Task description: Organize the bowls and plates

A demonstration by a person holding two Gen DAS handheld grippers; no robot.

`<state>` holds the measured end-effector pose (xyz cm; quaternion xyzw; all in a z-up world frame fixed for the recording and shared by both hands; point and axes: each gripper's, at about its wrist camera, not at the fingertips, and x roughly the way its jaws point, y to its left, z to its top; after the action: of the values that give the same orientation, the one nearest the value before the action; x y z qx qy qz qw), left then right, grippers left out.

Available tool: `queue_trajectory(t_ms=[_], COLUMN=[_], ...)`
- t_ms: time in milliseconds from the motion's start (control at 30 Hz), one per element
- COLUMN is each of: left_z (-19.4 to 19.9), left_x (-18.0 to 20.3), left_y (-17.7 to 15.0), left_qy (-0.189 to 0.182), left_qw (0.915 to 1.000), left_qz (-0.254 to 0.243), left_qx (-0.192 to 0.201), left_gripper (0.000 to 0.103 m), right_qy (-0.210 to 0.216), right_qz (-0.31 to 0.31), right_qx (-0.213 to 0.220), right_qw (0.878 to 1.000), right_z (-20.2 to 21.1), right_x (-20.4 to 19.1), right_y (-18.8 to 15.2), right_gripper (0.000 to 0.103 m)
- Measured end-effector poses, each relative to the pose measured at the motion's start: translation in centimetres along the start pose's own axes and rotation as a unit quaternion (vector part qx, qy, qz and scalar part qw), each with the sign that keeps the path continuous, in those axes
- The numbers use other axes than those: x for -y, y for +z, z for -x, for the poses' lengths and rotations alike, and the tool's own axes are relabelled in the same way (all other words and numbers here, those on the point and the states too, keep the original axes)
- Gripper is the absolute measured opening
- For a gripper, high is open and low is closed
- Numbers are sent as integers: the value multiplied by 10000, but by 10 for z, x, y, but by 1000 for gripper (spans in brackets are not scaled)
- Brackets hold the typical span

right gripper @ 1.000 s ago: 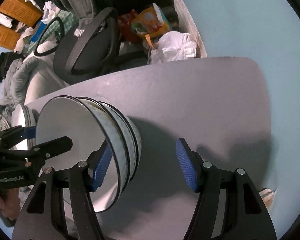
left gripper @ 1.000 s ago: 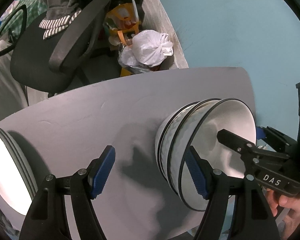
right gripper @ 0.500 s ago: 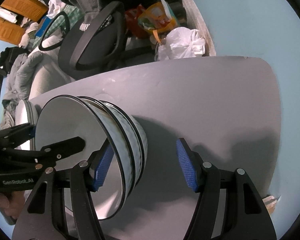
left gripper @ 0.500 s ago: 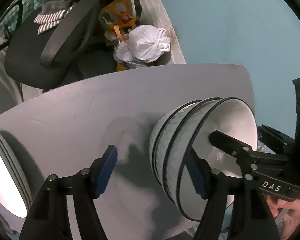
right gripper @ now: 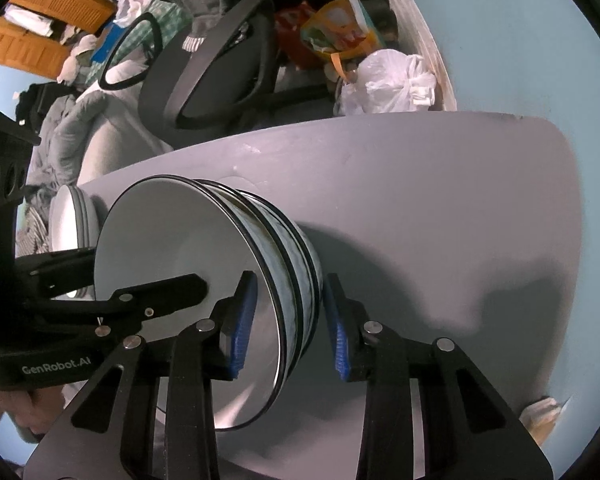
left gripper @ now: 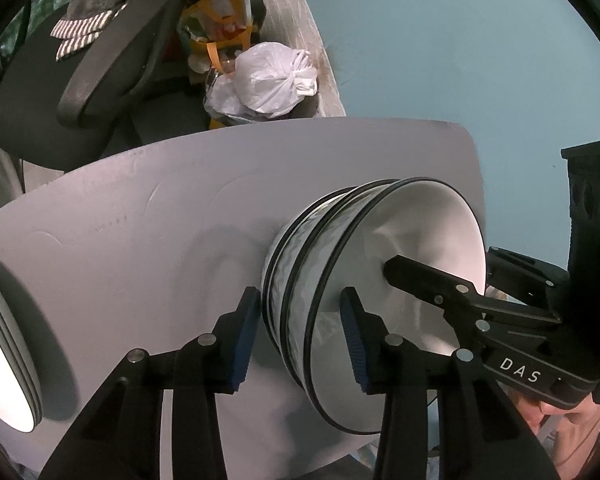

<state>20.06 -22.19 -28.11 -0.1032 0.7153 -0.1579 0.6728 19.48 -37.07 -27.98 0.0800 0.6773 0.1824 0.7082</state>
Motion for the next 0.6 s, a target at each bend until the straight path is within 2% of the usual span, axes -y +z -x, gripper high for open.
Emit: queue_trajectory(t_ms=[233,433,600], left_z=[4,5,5], left_x=[-7,-6,-5], left_y=[0,-2,1], left_qy=[-91,-20,16], left_qw=[9999,10000,10000], left_qz=[84,-41,-47], left_qx=[8,6,-47], left_gripper=[30,25,24], right_qy=[-114,-239,-253], right_qz=[80,26,-219], right_qx=[38,67,-14], right_qw=[9999,9997,9994], right_z=[0,1,2], right_x=[-3,-6,-1], right_y=[0,-1,2], right_gripper=[32,32,25])
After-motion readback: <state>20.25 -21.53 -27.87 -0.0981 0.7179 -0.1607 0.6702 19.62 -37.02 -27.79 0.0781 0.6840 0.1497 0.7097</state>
